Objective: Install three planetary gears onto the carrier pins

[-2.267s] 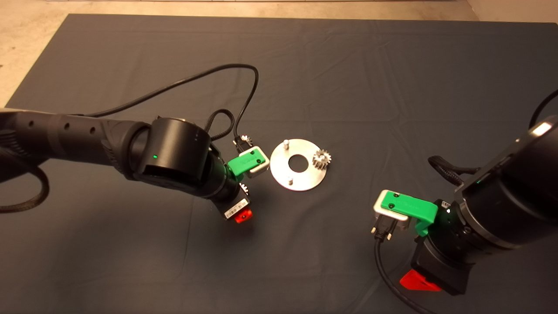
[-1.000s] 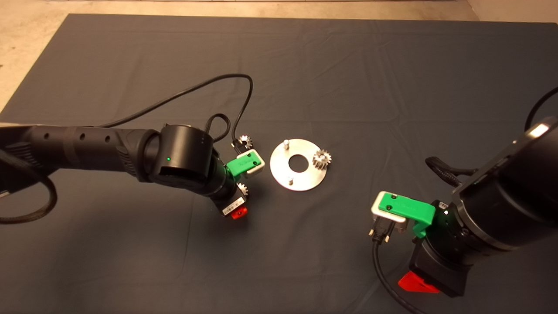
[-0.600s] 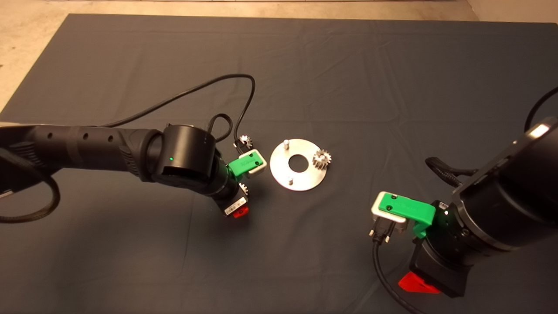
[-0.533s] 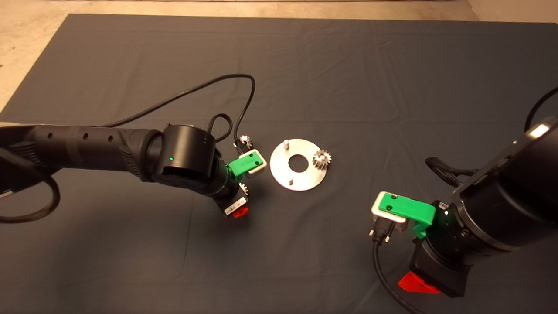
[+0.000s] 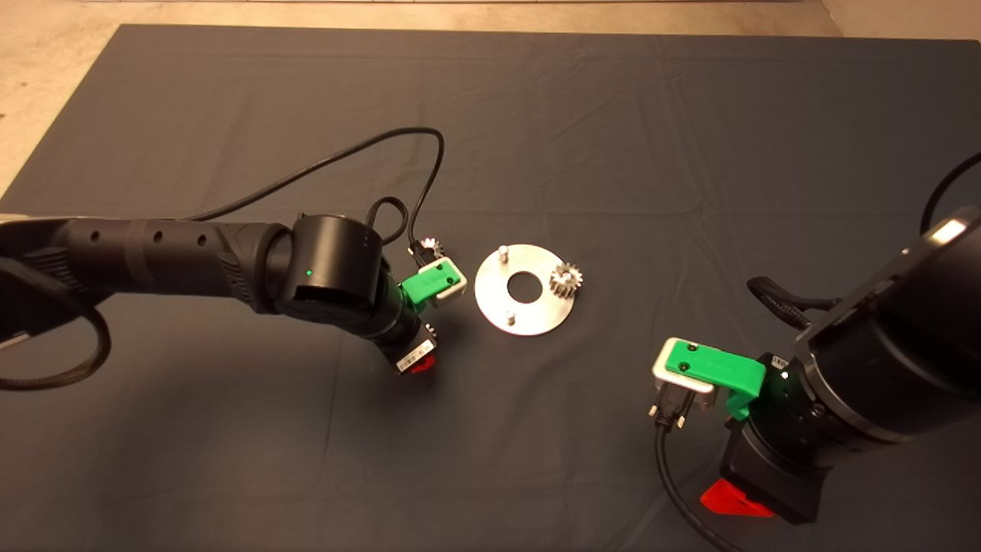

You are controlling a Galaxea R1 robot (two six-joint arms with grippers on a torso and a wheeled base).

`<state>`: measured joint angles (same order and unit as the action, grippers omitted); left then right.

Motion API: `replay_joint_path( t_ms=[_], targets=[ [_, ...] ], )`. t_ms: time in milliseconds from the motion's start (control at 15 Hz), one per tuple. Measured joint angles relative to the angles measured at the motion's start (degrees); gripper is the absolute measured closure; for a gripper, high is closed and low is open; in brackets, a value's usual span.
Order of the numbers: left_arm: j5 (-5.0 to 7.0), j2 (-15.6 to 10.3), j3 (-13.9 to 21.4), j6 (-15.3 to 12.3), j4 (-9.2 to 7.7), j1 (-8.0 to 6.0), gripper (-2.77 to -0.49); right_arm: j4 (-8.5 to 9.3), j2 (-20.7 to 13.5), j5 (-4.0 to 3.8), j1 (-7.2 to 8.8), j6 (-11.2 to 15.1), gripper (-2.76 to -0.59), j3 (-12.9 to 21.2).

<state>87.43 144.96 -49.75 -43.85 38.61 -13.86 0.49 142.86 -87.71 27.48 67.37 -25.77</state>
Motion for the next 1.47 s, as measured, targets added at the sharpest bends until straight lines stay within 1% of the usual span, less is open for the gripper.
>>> replay_joint_path(
  t_ms=[133, 267, 400, 467, 533, 600, 667, 867, 1067, 1133, 1267, 1467],
  targets=[
    [0.01, 0.0, -0.2, -0.2, 0.02, 0.04, -2.09, 0.00, 0.0, 0.00, 0.00, 0.0, -2.00, 0.0],
    [0.01, 0.0, -0.2, -0.3, 0.02, 0.03, -2.09, 0.00, 0.0, 0.00, 0.00, 0.0, -2.00, 0.0],
    [0.02, 0.0, -0.2, -0.4, 0.02, 0.03, -1.95, 0.00, 0.0, -0.02, 0.00, 0.0, -2.00, 0.0],
    [0.02, 0.0, -0.2, -0.8, 0.02, 0.04, -1.95, 0.00, 0.0, -0.02, 0.00, 0.0, -2.00, 0.0],
    [0.02, 0.0, -0.2, -2.0, 0.02, 0.04, -1.93, 0.00, 0.0, -0.02, 0.00, 0.0, -2.00, 0.0],
    [-0.22, 0.0, -0.2, -2.4, -0.03, 0.04, -1.84, 0.00, 0.0, -0.02, 0.00, 0.0, -2.00, 0.0],
    [-0.44, 0.0, -0.2, -2.4, 0.00, 0.04, -1.82, 0.00, 0.0, -0.02, 0.00, 0.0, -2.00, 0.0],
    [-0.44, 0.0, -0.2, -2.8, 0.00, 0.04, -1.82, 0.00, 0.0, -0.01, 0.00, 0.0, -2.00, 0.0],
    [-0.61, 0.1, -0.2, -3.1, 0.00, 0.04, -1.68, 0.00, 0.0, -0.02, 0.00, 0.0, -2.00, 0.0],
    [-0.77, 0.2, -0.2, -3.1, 0.02, 0.04, -1.67, 0.00, 0.0, 0.00, 0.00, 0.0, -2.00, 0.0],
    [-1.74, 0.2, -0.2, -3.7, 0.02, 0.04, -1.66, 0.00, 0.0, -0.02, -0.01, 0.0, -2.00, 0.0],
    [-1.99, 0.3, -0.2, -3.8, 0.02, 0.04, -1.66, 0.00, 0.2, 0.00, 0.00, 0.0, -2.00, 0.0]
  ],
)
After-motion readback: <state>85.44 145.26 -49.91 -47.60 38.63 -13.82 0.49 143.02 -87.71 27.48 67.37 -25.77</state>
